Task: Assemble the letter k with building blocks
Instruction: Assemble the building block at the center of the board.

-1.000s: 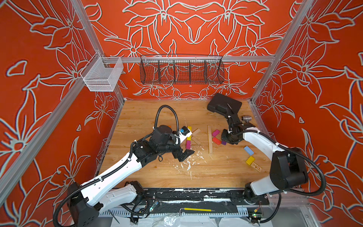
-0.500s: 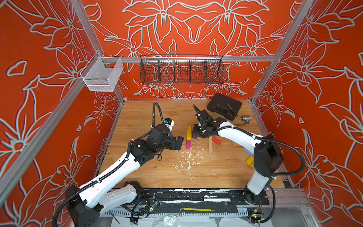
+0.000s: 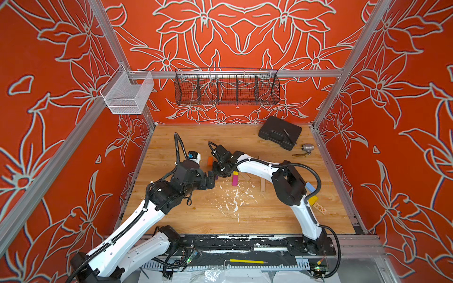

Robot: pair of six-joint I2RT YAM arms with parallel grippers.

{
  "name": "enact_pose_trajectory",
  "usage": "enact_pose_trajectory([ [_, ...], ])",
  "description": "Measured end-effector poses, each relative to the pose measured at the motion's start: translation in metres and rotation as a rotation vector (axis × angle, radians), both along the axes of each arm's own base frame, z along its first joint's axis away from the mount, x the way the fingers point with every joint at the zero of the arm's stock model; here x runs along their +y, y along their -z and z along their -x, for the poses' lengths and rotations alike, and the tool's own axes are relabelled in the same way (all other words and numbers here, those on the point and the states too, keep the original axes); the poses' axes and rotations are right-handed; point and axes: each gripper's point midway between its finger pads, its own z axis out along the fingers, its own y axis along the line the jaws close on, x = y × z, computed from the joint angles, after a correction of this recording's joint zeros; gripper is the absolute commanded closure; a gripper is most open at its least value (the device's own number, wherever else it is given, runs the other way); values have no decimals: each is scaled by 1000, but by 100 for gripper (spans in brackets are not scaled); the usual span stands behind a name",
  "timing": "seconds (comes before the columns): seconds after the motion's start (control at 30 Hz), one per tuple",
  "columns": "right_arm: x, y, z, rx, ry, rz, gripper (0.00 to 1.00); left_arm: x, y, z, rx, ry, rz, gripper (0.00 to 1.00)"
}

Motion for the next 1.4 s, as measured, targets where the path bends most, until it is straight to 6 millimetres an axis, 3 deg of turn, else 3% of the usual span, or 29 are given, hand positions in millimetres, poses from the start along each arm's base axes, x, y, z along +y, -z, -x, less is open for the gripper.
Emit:
enact_pose_trajectory([
  [0.13,4,14,0,23,12,8,72,2,2,1,8,-7,-1,2],
  [0.27,5,13,-1,25,22,1,62,4,6,1,15,-13,-5,2],
  [0.53,8,10,-1,27,35,-15,53,7,13,1,33,-32,-13,1],
  [0.73,-7,1,6,31,49,-20,50,7,16,0,46,-44,-10,6],
  [0.87,-30,-29,17,2,61,-46,48,5,23,-3,77,-46,-21,12],
  [1.03,-78,-92,31,-114,96,-93,45,0,37,-13,147,-61,-43,20],
  [1.27,-144,-179,58,-363,63,-94,43,-7,77,-34,301,-95,-106,29],
  [1.4,-180,-194,89,-435,16,-68,38,-13,100,-44,379,-97,-143,32],
])
